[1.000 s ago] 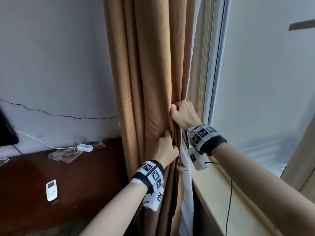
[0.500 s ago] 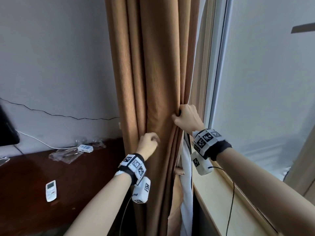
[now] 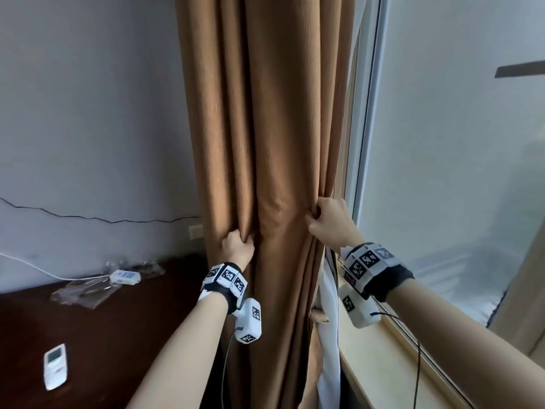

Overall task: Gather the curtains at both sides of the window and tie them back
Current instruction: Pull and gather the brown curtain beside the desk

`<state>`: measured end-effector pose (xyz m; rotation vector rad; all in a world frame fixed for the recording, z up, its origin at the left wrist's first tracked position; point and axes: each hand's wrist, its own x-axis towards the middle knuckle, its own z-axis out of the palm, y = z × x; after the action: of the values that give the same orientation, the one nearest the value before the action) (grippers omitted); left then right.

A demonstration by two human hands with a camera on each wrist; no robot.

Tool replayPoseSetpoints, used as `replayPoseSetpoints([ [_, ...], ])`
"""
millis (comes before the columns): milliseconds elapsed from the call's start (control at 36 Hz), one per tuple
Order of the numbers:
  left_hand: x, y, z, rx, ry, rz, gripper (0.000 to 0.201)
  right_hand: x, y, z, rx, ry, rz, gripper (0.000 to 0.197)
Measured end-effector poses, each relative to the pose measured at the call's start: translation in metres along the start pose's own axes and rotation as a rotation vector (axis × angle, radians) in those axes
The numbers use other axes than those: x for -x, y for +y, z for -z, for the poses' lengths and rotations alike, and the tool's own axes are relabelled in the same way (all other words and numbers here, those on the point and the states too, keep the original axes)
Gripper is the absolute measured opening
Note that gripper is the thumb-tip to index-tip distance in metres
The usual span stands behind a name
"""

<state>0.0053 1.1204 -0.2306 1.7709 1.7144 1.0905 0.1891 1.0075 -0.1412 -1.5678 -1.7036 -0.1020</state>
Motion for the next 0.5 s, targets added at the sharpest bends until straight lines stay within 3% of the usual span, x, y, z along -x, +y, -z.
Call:
replayPoseSetpoints([
  [194,0.004,-0.028,0.039,-0.004,0.187,0.080,0.029,-0.008,0.008,-0.001,0.035,-0.006,-0.055,0.036],
  [333,0.009,-0.054,0.089,-0.041,0.405,0.151,0.027,-0.010,0.008,-0.004,0.057,-0.005,-0.077,0.034],
  [500,0.039,-0.058,0.105,-0.003,0.617,0.140,0.023,-0.012,0.001,-0.012,0.051,0.003,-0.099,0.032],
])
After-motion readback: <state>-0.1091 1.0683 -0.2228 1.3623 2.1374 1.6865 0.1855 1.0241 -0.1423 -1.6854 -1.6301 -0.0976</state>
